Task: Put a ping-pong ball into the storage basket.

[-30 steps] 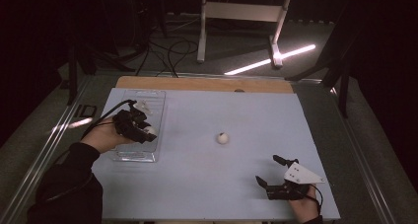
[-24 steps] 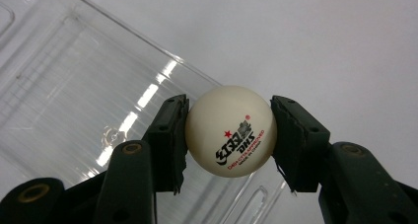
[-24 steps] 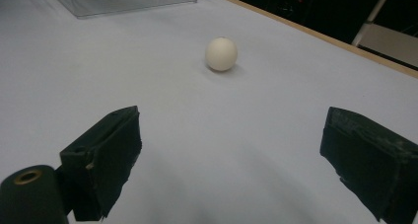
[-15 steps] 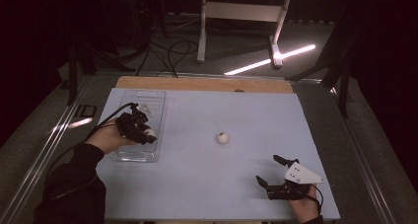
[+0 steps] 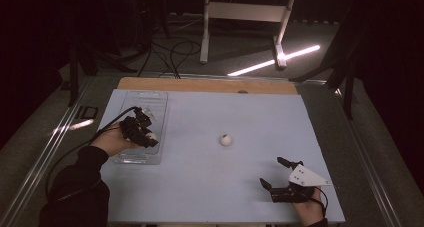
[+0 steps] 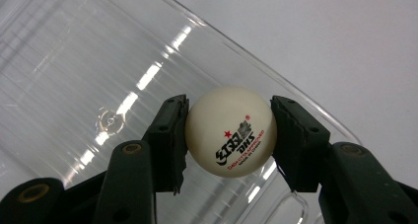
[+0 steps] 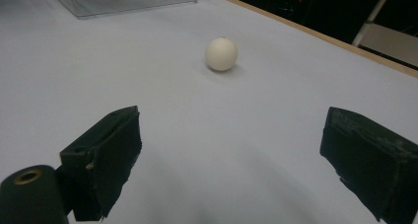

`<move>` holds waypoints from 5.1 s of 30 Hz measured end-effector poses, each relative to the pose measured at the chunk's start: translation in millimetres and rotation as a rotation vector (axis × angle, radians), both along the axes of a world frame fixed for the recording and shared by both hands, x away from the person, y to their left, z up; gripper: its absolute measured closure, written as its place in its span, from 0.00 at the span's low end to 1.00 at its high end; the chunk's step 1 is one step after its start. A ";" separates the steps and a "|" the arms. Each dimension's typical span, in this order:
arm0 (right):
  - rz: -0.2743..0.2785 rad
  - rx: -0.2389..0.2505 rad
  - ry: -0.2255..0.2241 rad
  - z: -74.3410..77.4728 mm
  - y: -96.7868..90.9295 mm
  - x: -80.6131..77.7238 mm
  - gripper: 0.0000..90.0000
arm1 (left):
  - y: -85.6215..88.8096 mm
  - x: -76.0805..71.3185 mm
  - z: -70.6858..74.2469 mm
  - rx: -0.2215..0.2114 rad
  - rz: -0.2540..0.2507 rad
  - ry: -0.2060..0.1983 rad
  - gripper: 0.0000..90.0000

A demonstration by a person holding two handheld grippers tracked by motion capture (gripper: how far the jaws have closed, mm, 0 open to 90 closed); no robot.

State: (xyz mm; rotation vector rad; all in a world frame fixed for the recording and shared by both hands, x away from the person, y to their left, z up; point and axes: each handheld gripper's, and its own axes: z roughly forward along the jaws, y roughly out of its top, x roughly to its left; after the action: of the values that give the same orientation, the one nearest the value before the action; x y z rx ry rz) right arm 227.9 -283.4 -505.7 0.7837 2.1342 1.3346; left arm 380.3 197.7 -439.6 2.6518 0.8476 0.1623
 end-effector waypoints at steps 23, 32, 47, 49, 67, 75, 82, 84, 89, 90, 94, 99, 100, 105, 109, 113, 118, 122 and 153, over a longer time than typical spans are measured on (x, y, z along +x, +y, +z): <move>0.002 -0.003 0.005 -0.9 -0.1 0.7 0.09 | -2.8 6.3 -12.1 0.045 0.042 0.006 0.46; 0.003 -0.005 0.005 -0.8 0.1 0.6 0.09 | 3.1 7.3 -4.6 0.033 0.110 -0.015 0.25; 0.003 -0.008 0.002 -0.6 0.4 0.5 0.09 | 10.0 1.3 13.8 -0.056 0.074 -0.008 0.01; 0.003 -0.008 0.002 -0.5 0.4 0.4 0.09 | 9.7 0.5 14.6 -0.064 0.071 -0.010 0.01; 0.000 -0.010 -0.002 0.0 0.2 0.2 0.09 | -12.5 -11.8 29.7 -0.105 -0.024 -0.022 0.00; 0.004 -0.008 0.001 -0.5 0.4 0.6 0.09 | -22.6 -15.1 35.8 -0.120 -0.042 -0.020 0.00; 0.003 -0.008 0.003 -0.6 0.4 0.5 0.09 | -31.3 -17.5 40.5 -0.125 -0.056 -0.019 0.00; 0.003 -0.008 0.001 -0.4 0.4 0.5 0.09 | -34.5 -18.4 41.5 -0.112 -0.067 -0.021 0.00; 0.002 -0.006 0.004 -0.7 0.4 0.7 0.09 | -39.6 -19.1 43.2 -0.109 -0.083 -0.016 0.00; 0.002 -0.008 0.004 -0.6 0.3 0.6 0.09 | -40.2 -19.2 43.9 -0.110 -0.084 -0.020 0.00; 0.003 -0.006 0.004 -0.5 0.3 0.5 0.09 | -43.5 -20.1 45.5 -0.119 -0.084 -0.025 0.00; 0.004 -0.006 0.003 -0.3 0.3 0.5 0.09 | -47.8 -20.5 48.5 -0.136 -0.082 -0.030 0.00; 0.004 -0.006 0.004 -0.3 0.4 0.5 0.09 | -48.5 -20.4 49.0 -0.135 -0.083 -0.034 0.00; 0.006 -0.007 0.003 -0.4 0.4 0.6 0.09 | -54.6 -21.5 52.4 -0.134 -0.088 -0.040 0.00; 0.004 -0.006 0.005 -0.5 0.3 0.6 0.09 | -60.7 -22.3 54.4 -0.133 -0.090 -0.047 0.00; 0.006 -0.007 0.003 -0.2 0.3 0.3 0.09 | -68.8 -23.2 55.9 -0.144 -0.094 -0.037 0.00; 0.003 -0.005 0.005 -0.4 -0.1 0.5 0.09 | -79.1 -24.1 55.7 -0.130 -0.116 -0.023 0.00; 0.005 -0.004 0.005 -0.3 0.1 0.4 0.09 | -86.3 -24.4 54.8 -0.138 -0.113 -0.023 0.00; 0.003 -0.005 0.012 -1.0 -0.2 0.9 0.09 | -132.5 -24.5 56.2 -0.170 -0.123 -0.024 0.01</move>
State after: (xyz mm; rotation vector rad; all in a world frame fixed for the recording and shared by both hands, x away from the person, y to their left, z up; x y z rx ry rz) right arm 228.8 -283.6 -506.7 0.7884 2.1482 1.3294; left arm 355.8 65.1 -383.4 2.5281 0.6577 0.0865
